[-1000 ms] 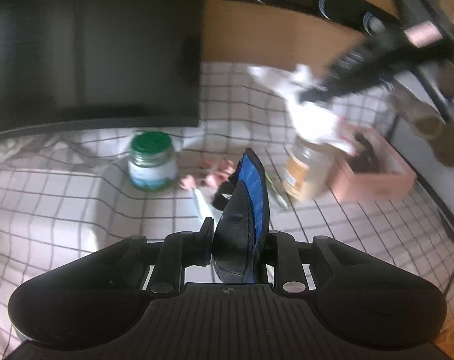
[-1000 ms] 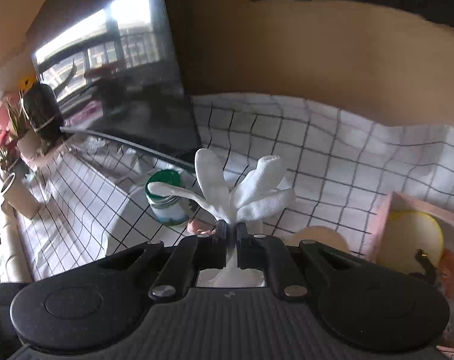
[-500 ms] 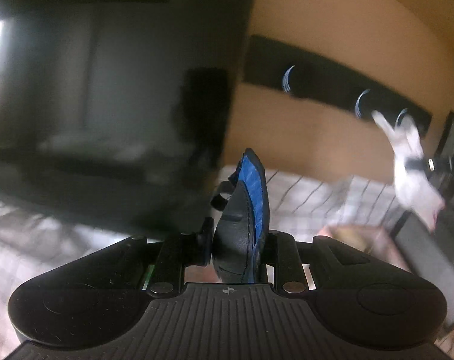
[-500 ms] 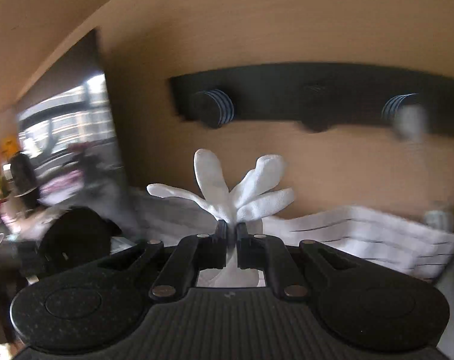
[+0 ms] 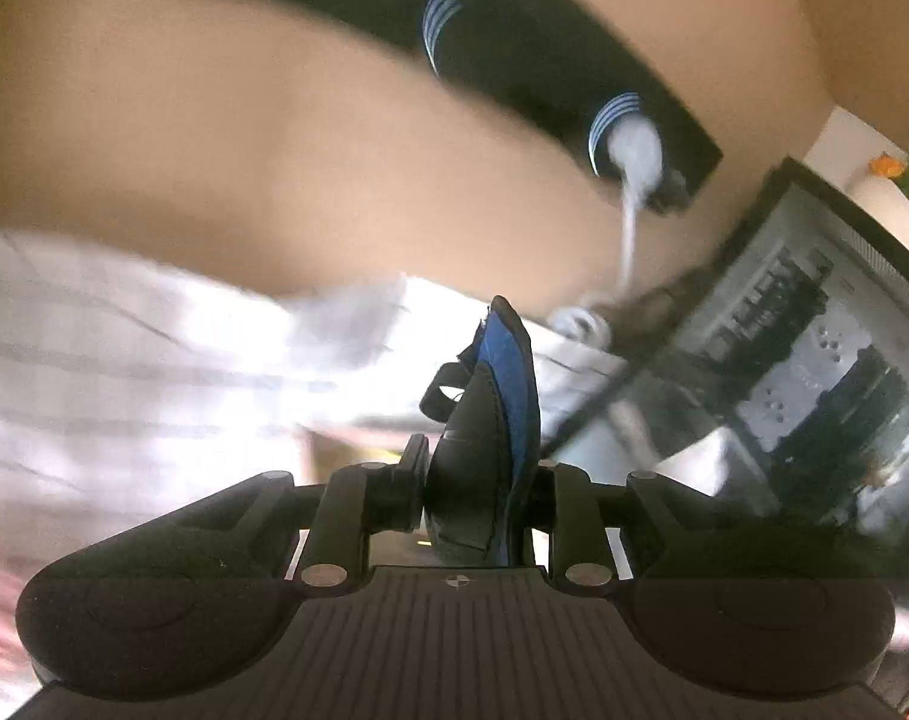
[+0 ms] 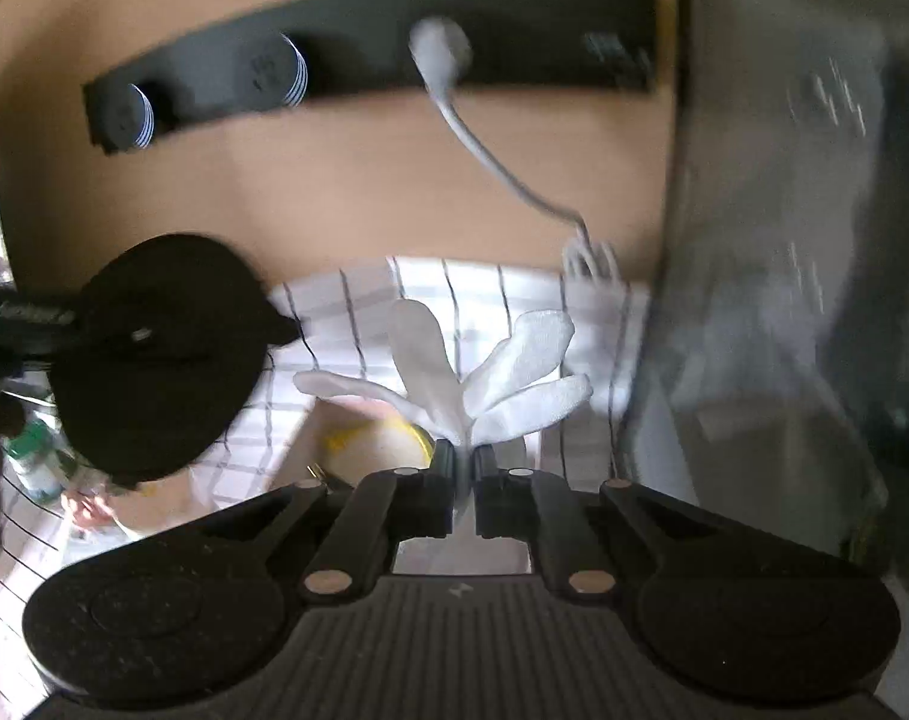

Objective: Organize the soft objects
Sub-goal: 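Carry the black pad and white glove over the pink box with both tools, then open the left tool to drop the black pad into the pink box while the right tool lowers the glove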

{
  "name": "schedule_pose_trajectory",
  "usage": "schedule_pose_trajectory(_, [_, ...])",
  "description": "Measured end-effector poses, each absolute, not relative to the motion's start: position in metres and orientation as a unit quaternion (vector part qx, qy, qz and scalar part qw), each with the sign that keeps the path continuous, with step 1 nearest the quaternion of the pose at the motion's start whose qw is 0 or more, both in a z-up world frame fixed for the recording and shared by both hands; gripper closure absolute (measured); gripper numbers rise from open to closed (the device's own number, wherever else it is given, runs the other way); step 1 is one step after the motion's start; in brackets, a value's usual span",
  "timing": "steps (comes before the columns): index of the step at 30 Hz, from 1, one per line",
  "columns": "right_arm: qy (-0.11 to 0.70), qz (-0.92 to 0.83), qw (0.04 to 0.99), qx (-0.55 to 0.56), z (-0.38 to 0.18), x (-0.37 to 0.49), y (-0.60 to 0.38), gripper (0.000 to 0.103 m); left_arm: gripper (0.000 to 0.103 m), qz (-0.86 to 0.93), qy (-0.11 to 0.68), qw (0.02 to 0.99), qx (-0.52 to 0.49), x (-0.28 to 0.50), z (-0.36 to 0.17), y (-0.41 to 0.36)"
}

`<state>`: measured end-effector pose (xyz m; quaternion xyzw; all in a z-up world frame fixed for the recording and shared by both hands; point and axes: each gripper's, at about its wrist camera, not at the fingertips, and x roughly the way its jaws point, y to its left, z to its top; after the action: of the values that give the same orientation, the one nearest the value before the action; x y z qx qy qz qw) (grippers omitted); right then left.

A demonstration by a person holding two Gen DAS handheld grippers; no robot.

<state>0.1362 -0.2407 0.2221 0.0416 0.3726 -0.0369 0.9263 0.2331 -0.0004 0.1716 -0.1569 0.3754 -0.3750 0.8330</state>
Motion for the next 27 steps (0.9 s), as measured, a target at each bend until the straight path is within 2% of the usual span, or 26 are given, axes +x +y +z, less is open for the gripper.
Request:
schedule_pose_trajectory(4, [0.383,-0.033,0.922,0.043,0.193,0.138,-0.238,0.097,0.077,-0.383,0.414,0.8,-0.206,0.253,0.142,-0.04])
schedule_pose_trajectory(8, [0.387,-0.015,0.922,0.028,0.174,0.143,-0.229,0.097,0.075,-0.336,0.43,0.828,-0.132,0.263,0.127,-0.073])
schedule_pose_trajectory(12, [0.389,-0.027,0.921,0.019,0.159,0.148,-0.23,0.097,0.074,-0.298,0.459,0.833,-0.079,0.263,0.109,-0.073])
schedule_pose_trajectory(16, [0.373,-0.039,0.927,0.029,0.154,0.151,-0.237,0.097,0.074,-0.315,0.457,0.828,-0.079,0.262,0.095,-0.074])
schedule_pose_trajectory(20, [0.372,-0.032,0.928,0.016,0.149,0.156,-0.233,0.096,0.074,-0.354,0.42,0.829,-0.109,0.263,0.108,-0.078])
schedule_pose_trajectory(24, [0.36,-0.027,0.932,0.017,0.151,0.157,-0.233,0.096,0.074,-0.327,0.396,0.858,0.003,0.263,0.12,-0.099])
schedule_pose_trajectory(27, [0.365,-0.017,0.931,0.015,0.148,0.158,-0.231,0.096,0.074,-0.316,0.418,0.849,0.07,0.266,0.111,-0.118])
